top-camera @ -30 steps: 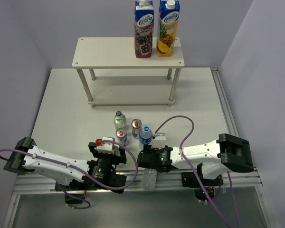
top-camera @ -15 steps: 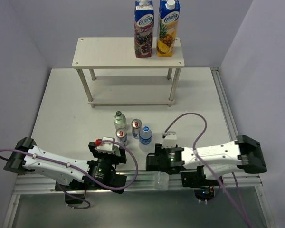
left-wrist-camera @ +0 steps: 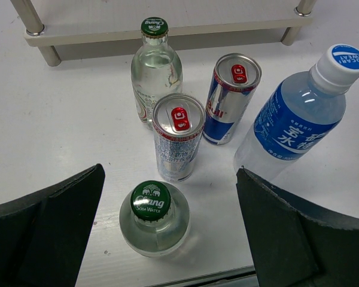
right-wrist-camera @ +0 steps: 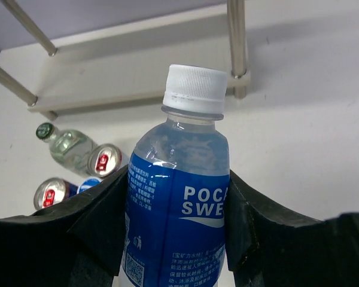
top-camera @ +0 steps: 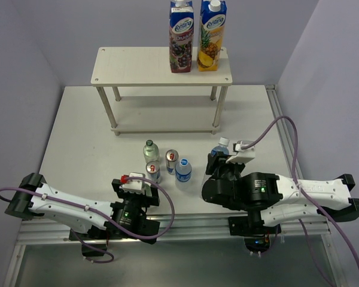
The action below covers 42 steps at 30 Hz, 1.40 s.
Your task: Place and organize the beverage onto the shelf
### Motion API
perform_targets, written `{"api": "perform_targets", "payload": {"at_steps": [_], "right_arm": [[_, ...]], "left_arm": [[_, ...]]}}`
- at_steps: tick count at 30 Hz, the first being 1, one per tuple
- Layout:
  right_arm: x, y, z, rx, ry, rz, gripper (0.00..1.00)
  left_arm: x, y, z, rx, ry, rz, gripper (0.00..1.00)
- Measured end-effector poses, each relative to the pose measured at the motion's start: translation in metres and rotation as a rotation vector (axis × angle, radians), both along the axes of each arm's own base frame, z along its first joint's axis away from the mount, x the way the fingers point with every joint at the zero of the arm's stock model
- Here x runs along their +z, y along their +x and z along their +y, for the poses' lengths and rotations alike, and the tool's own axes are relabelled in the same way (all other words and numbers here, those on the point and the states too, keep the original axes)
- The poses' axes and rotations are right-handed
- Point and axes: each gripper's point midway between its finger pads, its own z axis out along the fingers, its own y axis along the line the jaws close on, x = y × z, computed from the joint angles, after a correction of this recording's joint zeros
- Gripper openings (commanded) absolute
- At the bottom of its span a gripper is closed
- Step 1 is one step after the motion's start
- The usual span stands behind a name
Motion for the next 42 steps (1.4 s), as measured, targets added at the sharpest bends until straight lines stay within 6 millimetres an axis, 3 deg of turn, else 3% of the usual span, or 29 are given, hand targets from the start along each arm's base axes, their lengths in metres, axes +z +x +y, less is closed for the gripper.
{"api": "perform_targets", "payload": {"at_steps": [4, 9, 14, 18, 21, 25, 29, 33, 34, 37, 39, 42], "right_arm": [[0.013, 0.011, 0.002, -0.073, -0.038, -0.038, 0.00], [0.037, 0.061, 0.007, -0.333, -0.015, -0.056, 0.00], [0.061, 0.091, 0.026, -0.402, -0.072, -0.056, 0.00], [0.106, 0.108, 0.041, -0.385, -0.150, -0.043, 0.00], [0.159, 0.120, 0.042, -0.382, -0.190, -0.086, 0.00], [0.194, 0.110, 0.014, -0.304, -0.391, -0.096, 0.00], [0.199, 0.081, -0.007, -0.105, -0.461, -0.225, 0.00], [0.194, 0.041, -0.005, 0.203, -0.212, -0.558, 0.00], [0.191, 0.036, -0.019, 0.186, -0.155, -0.636, 0.00], [0.189, 0.051, -0.042, 0.012, -0.155, -0.719, 0.00], [0.184, 0.065, -0.029, -0.038, -0.185, -0.761, 0.00], [0.143, 0.089, 0.010, -0.018, -0.334, -0.744, 0.00]], "left_arm": [[0.000, 0.000, 0.000, 0.000, -0.003, 0.001, 0.99], [0.000, 0.000, 0.000, 0.000, -0.003, 0.001, 0.99], [0.001, 0.000, 0.000, 0.000, -0.004, 0.001, 0.99], [0.001, 0.000, 0.001, 0.000, -0.008, 0.001, 0.99], [0.001, 0.000, 0.001, 0.000, -0.009, 0.002, 0.99], [0.001, 0.000, 0.001, 0.000, -0.007, 0.002, 0.99], [0.000, 0.000, 0.000, 0.000, 0.001, -0.001, 0.99], [-0.001, 0.000, 0.000, 0.002, 0.005, -0.002, 0.99], [-0.001, 0.000, -0.001, 0.003, 0.007, -0.002, 0.99], [-0.002, 0.001, -0.001, 0.004, 0.014, -0.004, 0.99], [-0.002, 0.001, -0.001, 0.004, 0.017, -0.004, 0.99], [-0.002, 0.001, -0.001, 0.006, 0.017, -0.004, 0.99]]}}
